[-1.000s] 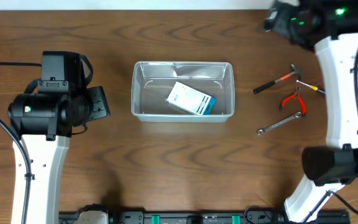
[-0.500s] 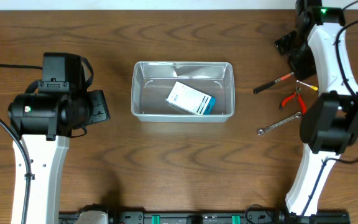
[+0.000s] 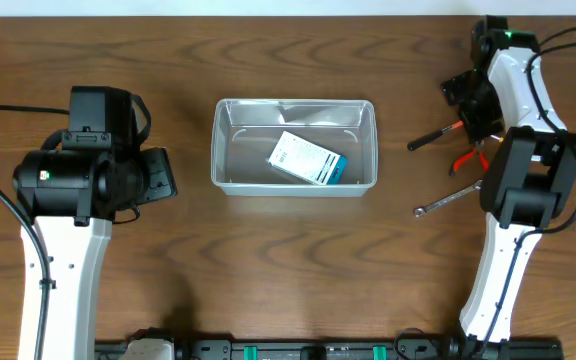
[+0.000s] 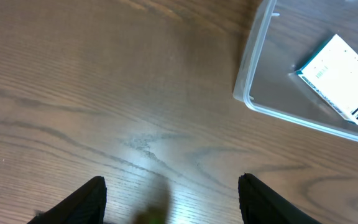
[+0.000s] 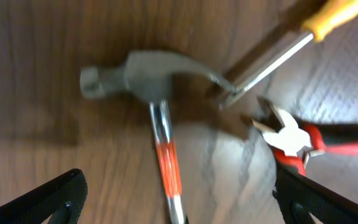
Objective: Pack container
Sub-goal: 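Grasp the red-handled hammer by its handle with the right gripper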
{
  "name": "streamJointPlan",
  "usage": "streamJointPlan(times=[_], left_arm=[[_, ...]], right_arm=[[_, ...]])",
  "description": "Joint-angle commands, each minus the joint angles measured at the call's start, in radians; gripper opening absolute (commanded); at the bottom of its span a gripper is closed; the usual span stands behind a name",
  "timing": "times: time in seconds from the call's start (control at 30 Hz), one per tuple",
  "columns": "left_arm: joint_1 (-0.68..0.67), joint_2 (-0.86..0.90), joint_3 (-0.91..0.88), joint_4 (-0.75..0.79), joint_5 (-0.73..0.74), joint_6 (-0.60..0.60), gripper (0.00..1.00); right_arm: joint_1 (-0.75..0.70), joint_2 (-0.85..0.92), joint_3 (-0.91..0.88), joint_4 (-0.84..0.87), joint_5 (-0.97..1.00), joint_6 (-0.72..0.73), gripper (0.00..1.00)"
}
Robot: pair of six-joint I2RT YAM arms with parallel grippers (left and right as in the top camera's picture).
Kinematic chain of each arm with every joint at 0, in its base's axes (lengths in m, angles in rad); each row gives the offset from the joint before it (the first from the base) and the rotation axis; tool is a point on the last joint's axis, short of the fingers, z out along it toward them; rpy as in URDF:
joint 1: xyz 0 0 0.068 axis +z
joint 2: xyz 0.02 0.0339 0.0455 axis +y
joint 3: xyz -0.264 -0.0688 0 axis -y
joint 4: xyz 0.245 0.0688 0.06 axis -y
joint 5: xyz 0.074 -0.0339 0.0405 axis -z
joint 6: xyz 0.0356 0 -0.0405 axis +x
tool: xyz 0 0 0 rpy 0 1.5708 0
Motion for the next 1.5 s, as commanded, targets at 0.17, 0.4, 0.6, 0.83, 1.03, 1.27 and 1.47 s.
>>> streamJointPlan(times=[0.17,0.4,0.6,0.83,1.03,1.27,1.47], left_arm=[[-0.003,0.0,0.005,-0.005,-0.008,-0.003,0.61],[-0.003,0.0,0.005,-0.005,-0.008,-0.003,0.61],[-0.003,0.0,0.005,-0.005,-0.008,-0.003,0.61],[-0.003,0.0,0.005,-0.005,-0.008,-0.003,0.61],[-0.003,0.0,0.005,-0.005,-0.008,-0.003,0.61],[-0.003,0.0,0.005,-0.006,-0.008,-0.003,0.61],[-0.003,0.0,0.005,-0.005,-0.008,-0.002,0.61]], right_arm=[[-0.011,0.028,-0.032,0.061,0.014,-0.014,0.98],[-0.008,0.067,-0.037,0.064,0.003,-0.041,0.97],[-0.006,0.073,-0.047,0.064,0.002,-0.052,0.88],[-0.006,0.073,-0.047,0.06,-0.011,-0.067,0.61],[-0.005,0.073,-0.047,0.057,-0.027,-0.067,0.37],[-0.005,0.073,-0.047,0.048,-0.027,-0.067,0.2],[-0.005,0.073,-0.046,0.021,-0.031,-0.073,0.01]])
